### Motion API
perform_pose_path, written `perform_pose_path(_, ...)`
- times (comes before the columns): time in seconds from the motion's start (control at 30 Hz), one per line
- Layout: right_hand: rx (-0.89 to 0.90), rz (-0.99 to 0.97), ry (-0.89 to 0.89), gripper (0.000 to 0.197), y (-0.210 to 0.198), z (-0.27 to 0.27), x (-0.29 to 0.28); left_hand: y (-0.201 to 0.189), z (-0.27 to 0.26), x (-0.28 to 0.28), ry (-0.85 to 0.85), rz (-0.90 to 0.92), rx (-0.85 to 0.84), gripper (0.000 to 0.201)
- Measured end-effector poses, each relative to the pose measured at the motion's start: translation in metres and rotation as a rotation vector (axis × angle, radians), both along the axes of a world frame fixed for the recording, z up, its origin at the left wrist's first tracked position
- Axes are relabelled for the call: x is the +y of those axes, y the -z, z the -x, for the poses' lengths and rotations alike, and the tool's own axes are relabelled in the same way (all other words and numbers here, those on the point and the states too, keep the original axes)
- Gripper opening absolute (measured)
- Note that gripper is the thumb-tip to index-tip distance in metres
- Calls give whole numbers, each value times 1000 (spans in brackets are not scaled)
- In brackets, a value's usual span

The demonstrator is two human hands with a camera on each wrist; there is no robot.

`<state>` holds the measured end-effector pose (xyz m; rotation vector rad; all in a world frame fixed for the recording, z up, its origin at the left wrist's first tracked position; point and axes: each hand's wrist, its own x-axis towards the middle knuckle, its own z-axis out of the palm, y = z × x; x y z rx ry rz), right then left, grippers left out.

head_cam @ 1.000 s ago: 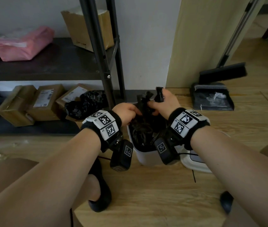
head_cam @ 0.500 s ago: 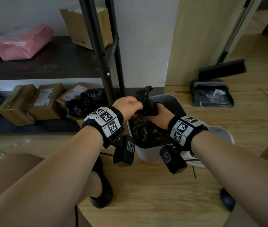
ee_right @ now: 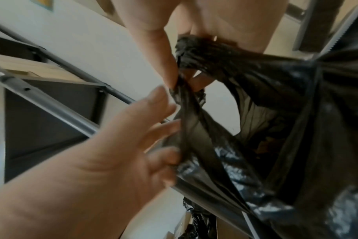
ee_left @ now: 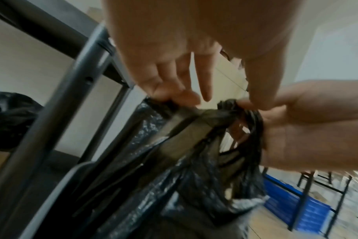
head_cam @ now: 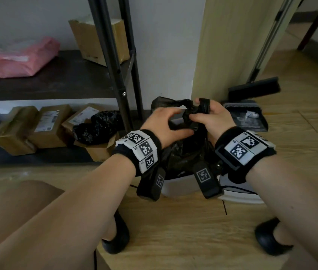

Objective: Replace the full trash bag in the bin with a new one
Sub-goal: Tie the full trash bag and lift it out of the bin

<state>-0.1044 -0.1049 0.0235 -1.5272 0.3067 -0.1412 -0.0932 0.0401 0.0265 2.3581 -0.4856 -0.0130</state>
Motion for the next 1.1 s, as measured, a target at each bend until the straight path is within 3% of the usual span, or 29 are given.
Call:
perform_pose_path(0.07, -4, -24, -34, 35, -5, 6, -3, 4, 4, -11, 66, -34, 77, 46)
perform_pose_path(0.17, -33, 7, -39, 27, -13, 13, -7, 8, 2, -20, 6, -48, 98, 16)
perform_pose_path(0.2, -49, 29, -21, 27, -17, 15, -10, 7, 0, -21, -14, -17, 109, 15)
perform_pose_path(0.3, -98, 113, 18, 27, -27, 15, -19, -2, -4, -23, -60, 176, 102, 20)
perform_pose_path(0.4, -121, 224, -35, 27, -36, 15, -21, -14, -1, -28, 5, 269, 64, 25)
perform_pose_path(0.57, -123, 272, -156, 12, -41, 18, -15, -17, 5, -39, 22, 197, 99, 30)
perform_pose_path(0.63, -128, 288, -160, 18, -39, 17, -17, -17, 0, -37, -21, 214, 122, 17)
perform_pose_path(0.7, -143, 297, -155, 22, -36, 16, -19, -17, -6, -34, -54, 196, 130, 22)
perform_pose_path(0.9, -181, 268, -190, 27, -37, 16, -20, -21, -6, -35, 18, 203, 187, 7)
perform_pose_path(1.03, -207, 338, -71, 25, -35, 12, -21, -22, -8, -35, -31, 152, 140, 31)
perform_pose_path(1.1, -132, 263, -10, 34, -31, 8, -26, -25, -9, -34, -48, 112, 100, 33)
